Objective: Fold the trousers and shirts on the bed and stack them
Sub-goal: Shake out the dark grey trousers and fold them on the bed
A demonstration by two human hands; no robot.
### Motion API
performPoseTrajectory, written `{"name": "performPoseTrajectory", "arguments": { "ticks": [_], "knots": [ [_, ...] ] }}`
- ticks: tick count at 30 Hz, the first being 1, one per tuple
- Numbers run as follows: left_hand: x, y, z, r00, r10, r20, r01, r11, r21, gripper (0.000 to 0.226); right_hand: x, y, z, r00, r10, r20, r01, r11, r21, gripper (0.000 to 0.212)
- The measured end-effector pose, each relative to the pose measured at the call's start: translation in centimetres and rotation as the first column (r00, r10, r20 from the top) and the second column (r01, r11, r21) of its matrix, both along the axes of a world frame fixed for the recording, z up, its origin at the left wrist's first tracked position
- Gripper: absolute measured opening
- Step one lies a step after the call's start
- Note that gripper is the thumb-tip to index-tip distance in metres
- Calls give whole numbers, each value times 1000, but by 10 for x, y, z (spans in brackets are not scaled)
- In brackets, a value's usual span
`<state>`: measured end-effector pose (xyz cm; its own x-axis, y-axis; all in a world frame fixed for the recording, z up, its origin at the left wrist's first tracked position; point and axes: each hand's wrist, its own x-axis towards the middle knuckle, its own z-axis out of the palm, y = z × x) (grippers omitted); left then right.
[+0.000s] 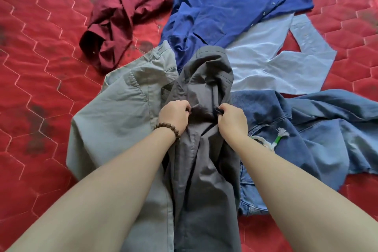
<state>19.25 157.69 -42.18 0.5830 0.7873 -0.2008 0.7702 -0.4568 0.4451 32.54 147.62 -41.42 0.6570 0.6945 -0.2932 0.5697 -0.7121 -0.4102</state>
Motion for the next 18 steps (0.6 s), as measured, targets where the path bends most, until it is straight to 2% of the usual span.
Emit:
{"name": "performPoseTrajectory", "arguments": {
  "ticks": [4, 7, 12, 18],
  "knots": [
    [-20, -25, 20, 991, -31, 130, 29, 999, 19, 15, -12, -35, 16, 999, 8, 40, -13, 991, 137, 18],
    [-44, -60, 36, 986, -59, 159, 61, 998, -7, 15, -32, -77, 29, 999, 18, 47, -26, 984, 179, 17],
    [-89, -125, 60, 984, -134, 115, 139, 990, -36, 20, -75, -147, 50, 999, 36, 35, -42, 981, 188, 17],
    [-144, -207, 85, 973, -229, 23, 230, 968, -101, 22, -130, -241, 70, 994, 99, 40, -102, 989, 109, 8]
  ]
}}
